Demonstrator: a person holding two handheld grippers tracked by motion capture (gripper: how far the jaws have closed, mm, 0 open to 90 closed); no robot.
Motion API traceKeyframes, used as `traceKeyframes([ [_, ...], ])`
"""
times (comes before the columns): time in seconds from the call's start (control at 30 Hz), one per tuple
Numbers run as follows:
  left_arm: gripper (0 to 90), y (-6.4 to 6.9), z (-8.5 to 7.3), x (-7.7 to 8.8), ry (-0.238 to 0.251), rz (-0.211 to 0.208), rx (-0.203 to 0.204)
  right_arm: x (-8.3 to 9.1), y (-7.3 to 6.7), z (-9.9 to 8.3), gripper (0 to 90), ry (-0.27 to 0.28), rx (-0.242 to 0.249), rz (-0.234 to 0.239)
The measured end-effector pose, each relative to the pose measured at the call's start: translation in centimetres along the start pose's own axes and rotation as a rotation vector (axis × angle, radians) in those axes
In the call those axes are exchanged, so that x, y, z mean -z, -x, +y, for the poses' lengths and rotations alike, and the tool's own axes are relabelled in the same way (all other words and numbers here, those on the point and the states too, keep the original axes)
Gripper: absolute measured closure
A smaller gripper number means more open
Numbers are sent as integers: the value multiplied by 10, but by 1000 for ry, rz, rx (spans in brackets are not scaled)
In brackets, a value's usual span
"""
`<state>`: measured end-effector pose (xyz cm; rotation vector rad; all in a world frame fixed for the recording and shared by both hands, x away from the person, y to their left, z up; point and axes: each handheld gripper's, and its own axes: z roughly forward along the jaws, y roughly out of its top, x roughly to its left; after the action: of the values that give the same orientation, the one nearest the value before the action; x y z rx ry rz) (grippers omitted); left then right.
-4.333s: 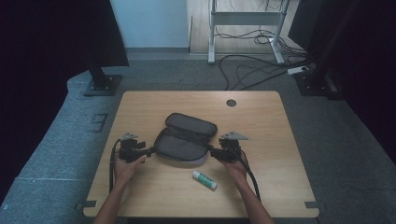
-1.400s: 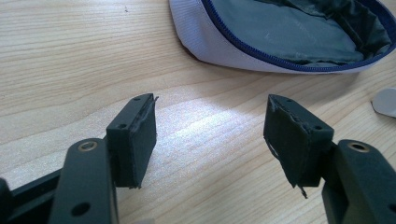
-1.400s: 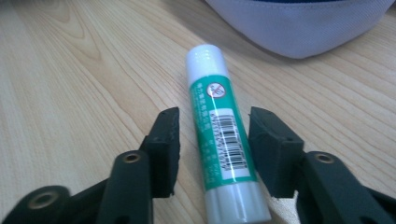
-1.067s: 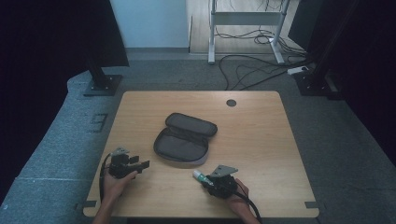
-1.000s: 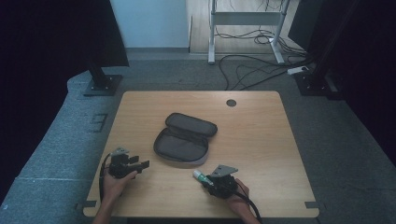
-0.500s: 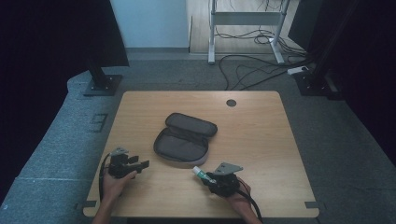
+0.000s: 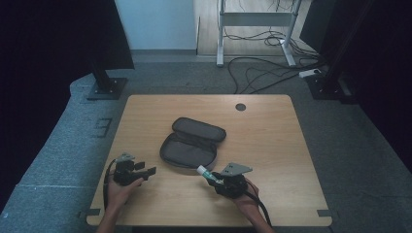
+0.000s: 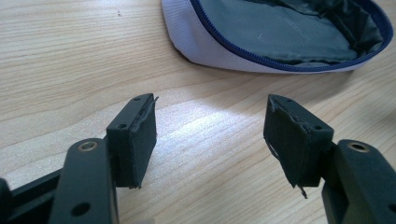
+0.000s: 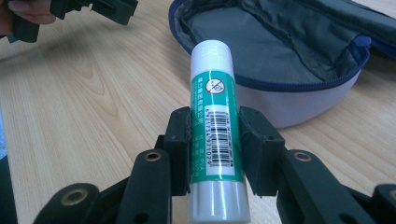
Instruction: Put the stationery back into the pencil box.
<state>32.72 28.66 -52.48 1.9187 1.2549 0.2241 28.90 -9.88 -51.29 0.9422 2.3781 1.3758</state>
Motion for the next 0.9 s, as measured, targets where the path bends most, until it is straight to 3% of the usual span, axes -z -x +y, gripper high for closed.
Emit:
traceKeyframes([
  [0.33,349,-1,0,0,1,-26,14,-3,1,15,651,21,15,-2],
  [0.9,346,-2,-1,-1,-9,-34,14,-20,13,36,650,22,8,-3],
])
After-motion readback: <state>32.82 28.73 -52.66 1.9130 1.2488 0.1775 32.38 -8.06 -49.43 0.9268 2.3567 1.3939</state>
